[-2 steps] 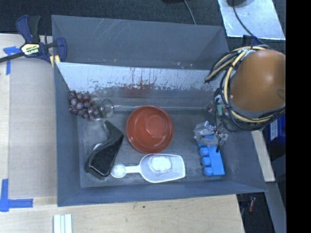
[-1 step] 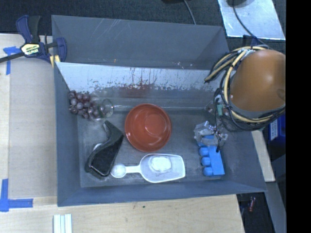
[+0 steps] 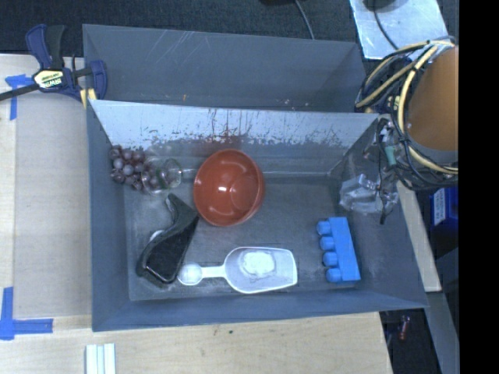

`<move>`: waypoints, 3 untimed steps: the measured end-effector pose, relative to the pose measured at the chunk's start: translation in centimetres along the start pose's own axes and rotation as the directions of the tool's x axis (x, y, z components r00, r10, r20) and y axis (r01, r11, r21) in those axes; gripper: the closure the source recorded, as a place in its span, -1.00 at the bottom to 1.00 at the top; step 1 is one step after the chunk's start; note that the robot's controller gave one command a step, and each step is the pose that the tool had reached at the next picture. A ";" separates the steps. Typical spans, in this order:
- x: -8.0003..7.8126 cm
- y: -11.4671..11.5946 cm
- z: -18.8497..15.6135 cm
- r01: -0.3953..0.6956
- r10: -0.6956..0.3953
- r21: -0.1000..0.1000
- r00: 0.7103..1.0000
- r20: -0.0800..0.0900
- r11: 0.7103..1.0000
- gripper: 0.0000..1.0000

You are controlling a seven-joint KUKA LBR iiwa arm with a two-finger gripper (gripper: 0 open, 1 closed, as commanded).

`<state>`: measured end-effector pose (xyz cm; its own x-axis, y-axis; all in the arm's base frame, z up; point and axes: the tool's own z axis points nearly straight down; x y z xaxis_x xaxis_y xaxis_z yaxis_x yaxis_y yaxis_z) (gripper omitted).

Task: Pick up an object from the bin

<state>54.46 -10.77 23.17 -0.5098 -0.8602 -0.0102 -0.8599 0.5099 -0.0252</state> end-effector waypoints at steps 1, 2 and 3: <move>-2.2 2.4 0.6 -0.081 0.081 -0.015 0.997 -0.003 0.997 1.00; -5.5 3.0 7.1 0.096 -0.096 -0.007 0.995 0.002 0.995 1.00; -1.0 0.9 11.8 0.182 -0.182 -0.016 0.983 0.000 0.983 1.00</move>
Offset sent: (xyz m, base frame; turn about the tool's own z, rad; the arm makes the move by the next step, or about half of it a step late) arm 0.0044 0.0636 -0.0755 -0.1102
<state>54.52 -9.47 11.32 -0.3452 -0.9385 -0.0056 -0.9384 0.3453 -0.0105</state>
